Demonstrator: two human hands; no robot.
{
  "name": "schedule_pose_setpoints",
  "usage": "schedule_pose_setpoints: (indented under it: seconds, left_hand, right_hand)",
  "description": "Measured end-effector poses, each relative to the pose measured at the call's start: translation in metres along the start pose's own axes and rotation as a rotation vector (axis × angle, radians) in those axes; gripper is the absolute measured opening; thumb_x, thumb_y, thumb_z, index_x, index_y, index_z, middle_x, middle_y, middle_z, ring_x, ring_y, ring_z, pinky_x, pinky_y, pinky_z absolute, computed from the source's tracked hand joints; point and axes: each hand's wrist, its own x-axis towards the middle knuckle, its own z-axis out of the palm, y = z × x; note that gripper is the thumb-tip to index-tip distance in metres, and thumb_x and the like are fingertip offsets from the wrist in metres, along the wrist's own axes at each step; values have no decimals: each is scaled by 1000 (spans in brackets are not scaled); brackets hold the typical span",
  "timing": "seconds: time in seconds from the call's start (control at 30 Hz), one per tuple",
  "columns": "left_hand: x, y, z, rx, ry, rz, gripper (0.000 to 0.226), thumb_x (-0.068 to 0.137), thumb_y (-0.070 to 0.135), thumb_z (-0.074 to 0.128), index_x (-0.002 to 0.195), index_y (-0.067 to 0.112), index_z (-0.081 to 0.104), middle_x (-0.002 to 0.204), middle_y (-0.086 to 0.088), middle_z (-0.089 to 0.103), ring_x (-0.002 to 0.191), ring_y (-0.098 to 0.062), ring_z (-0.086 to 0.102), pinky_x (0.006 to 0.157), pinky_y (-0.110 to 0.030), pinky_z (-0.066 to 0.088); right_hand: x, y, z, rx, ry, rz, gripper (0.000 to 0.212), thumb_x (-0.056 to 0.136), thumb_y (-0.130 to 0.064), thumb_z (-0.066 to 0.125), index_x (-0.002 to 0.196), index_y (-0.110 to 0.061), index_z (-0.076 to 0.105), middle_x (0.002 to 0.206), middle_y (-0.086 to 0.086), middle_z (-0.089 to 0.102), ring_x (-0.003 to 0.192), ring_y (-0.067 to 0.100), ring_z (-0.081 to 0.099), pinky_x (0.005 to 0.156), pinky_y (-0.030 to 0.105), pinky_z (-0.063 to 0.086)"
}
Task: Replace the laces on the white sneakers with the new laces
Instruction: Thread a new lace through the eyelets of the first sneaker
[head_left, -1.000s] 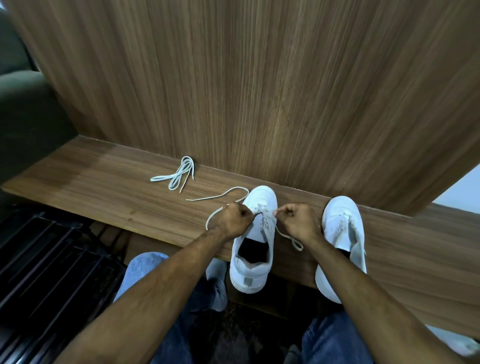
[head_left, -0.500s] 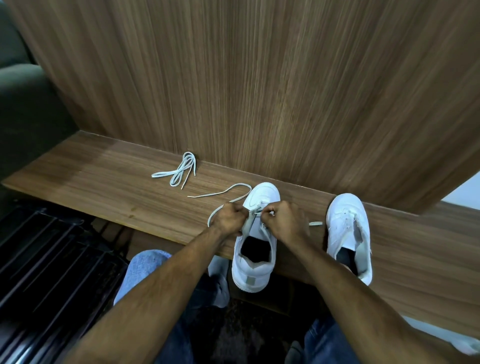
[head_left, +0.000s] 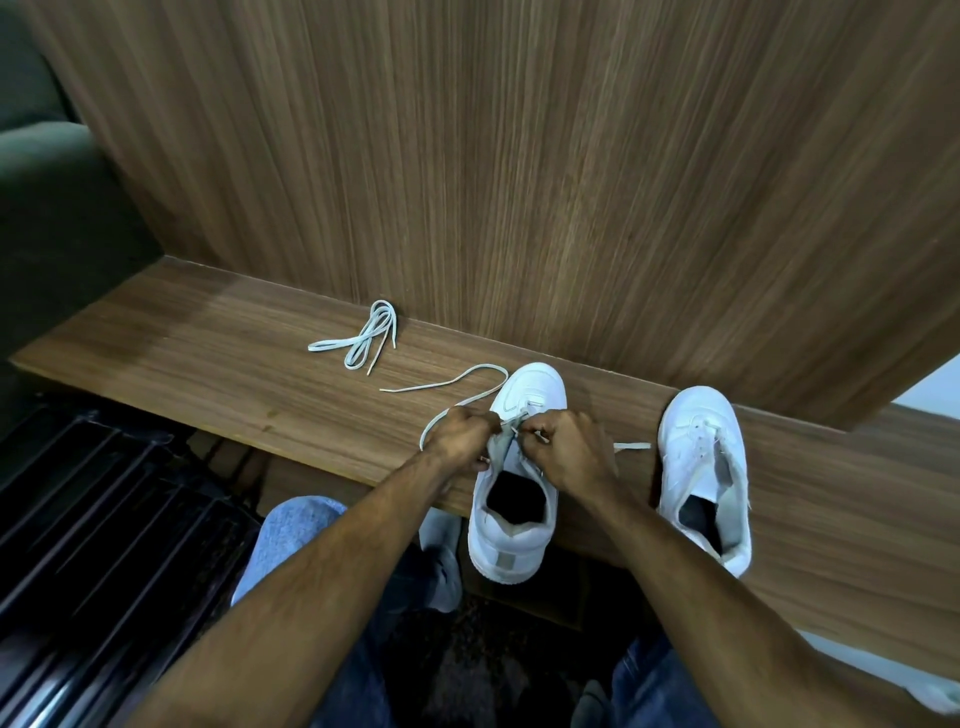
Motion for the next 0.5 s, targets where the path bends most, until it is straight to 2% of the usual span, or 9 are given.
schedule_pose_setpoints:
  seconds: [0.07, 0.13, 0.2, 0.27, 0.4, 0.5]
  left_hand:
    - [0, 0, 0, -35, -4, -21, 12, 70, 26, 59, 68, 16, 65, 69, -7, 61, 66, -20, 57, 54, -26, 50]
    - [1, -1, 1, -58, -11, -48, 14, 84, 27, 59, 76, 18, 66, 72, -3, 63, 66, -16, 57, 51, -22, 48]
    - [4, -2, 1, -49, -19, -45, 17, 89, 31, 59, 83, 18, 67, 75, -4, 64, 65, -15, 57, 51, -22, 46]
    - [4, -2, 2, -35, -13, -19, 19, 88, 27, 63, 73, 16, 65, 70, -7, 62, 59, -15, 53, 50, -22, 43]
    - [11, 3, 7, -44, 27, 7, 46, 84, 17, 71, 41, 16, 54, 55, -10, 54, 47, -19, 45, 39, -19, 34]
    - [14, 11, 4, -11, 79, 35, 34, 86, 13, 65, 53, 14, 58, 57, -8, 62, 48, -20, 54, 46, -22, 41]
  right_hand:
    - [1, 1, 2, -8, -2, -14, 17, 87, -33, 55, 89, -27, 71, 90, 2, 71, 86, 30, 64, 61, 28, 36]
    - [2, 0, 3, -16, 3, 6, 19, 89, -34, 54, 94, -29, 72, 94, 1, 71, 89, 29, 64, 64, 29, 41]
    - [4, -3, 4, -14, 7, 38, 20, 91, -35, 53, 97, -30, 72, 99, 0, 71, 93, 29, 64, 69, 31, 47]
    - [6, -4, 5, -15, 3, 50, 21, 92, -34, 53, 97, -30, 72, 102, -1, 70, 96, 28, 63, 71, 31, 47]
    - [4, -7, 4, -45, 12, 51, 21, 93, -33, 54, 105, -30, 71, 109, -1, 62, 101, 25, 60, 69, 27, 38]
    - [-2, -2, 0, -37, 59, -7, 26, 89, -36, 59, 109, -22, 68, 107, 2, 59, 101, 26, 58, 76, 32, 45]
